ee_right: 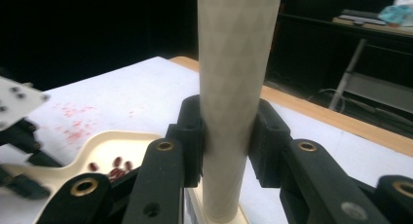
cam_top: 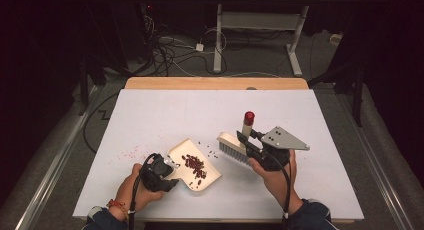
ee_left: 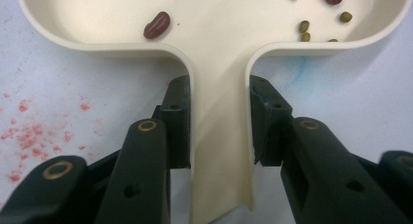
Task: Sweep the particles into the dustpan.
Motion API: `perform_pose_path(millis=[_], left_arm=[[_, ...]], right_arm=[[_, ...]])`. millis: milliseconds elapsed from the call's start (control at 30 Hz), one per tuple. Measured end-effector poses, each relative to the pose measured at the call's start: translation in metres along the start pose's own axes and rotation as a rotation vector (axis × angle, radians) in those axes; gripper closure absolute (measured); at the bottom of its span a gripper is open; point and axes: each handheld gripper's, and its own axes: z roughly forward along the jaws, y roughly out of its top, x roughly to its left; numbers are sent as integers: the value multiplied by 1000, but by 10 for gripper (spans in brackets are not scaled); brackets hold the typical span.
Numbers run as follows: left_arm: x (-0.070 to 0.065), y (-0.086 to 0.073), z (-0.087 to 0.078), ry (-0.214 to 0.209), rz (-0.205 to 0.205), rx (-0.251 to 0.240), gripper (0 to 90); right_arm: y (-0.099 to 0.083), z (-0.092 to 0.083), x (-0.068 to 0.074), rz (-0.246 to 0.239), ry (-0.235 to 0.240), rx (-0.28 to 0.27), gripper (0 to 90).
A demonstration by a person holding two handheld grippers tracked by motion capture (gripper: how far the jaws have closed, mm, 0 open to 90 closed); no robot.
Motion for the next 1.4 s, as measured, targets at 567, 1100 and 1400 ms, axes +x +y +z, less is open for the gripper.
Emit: perform_pose_path(millis=[567, 1100, 1400], left_arm=[[3, 1, 1, -11, -10, 0, 641], [2, 1, 1, -5, -2, 0, 641], [4, 0, 1, -17, -4, -4, 640]], right_arm=[[-3, 33, 38, -23, 130, 54, 707], [10, 21, 10, 1, 78, -36, 707], [11, 77, 5, -110, 14, -26, 707]])
